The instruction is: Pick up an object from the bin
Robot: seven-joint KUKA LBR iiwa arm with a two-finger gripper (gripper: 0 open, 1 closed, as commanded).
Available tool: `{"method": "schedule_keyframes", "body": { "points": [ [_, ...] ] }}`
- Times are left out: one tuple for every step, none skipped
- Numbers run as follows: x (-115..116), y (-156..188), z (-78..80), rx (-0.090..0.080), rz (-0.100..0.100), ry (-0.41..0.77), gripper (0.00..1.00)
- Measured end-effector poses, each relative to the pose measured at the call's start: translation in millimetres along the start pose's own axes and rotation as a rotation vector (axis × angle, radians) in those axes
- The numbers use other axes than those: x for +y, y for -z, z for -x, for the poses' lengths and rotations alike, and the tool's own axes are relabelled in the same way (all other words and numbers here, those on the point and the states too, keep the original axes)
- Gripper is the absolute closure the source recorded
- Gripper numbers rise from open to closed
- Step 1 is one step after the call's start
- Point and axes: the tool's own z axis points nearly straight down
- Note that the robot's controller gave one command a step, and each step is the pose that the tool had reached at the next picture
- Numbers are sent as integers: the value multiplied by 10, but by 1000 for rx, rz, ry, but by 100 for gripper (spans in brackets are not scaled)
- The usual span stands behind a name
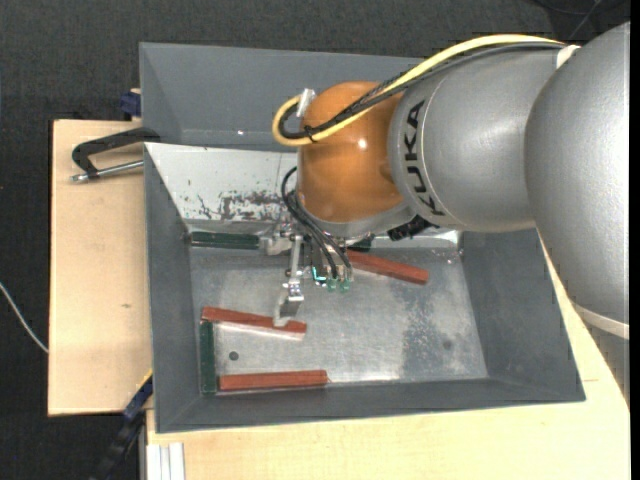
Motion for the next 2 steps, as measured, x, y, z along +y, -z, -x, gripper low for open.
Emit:
{"method": "schedule_keyframes", "body": {
  "points": [
    [-8, 49, 21, -9, 1, -2, 0],
    [221, -512, -193, -12, 1, 95, 0]
  ]
}}
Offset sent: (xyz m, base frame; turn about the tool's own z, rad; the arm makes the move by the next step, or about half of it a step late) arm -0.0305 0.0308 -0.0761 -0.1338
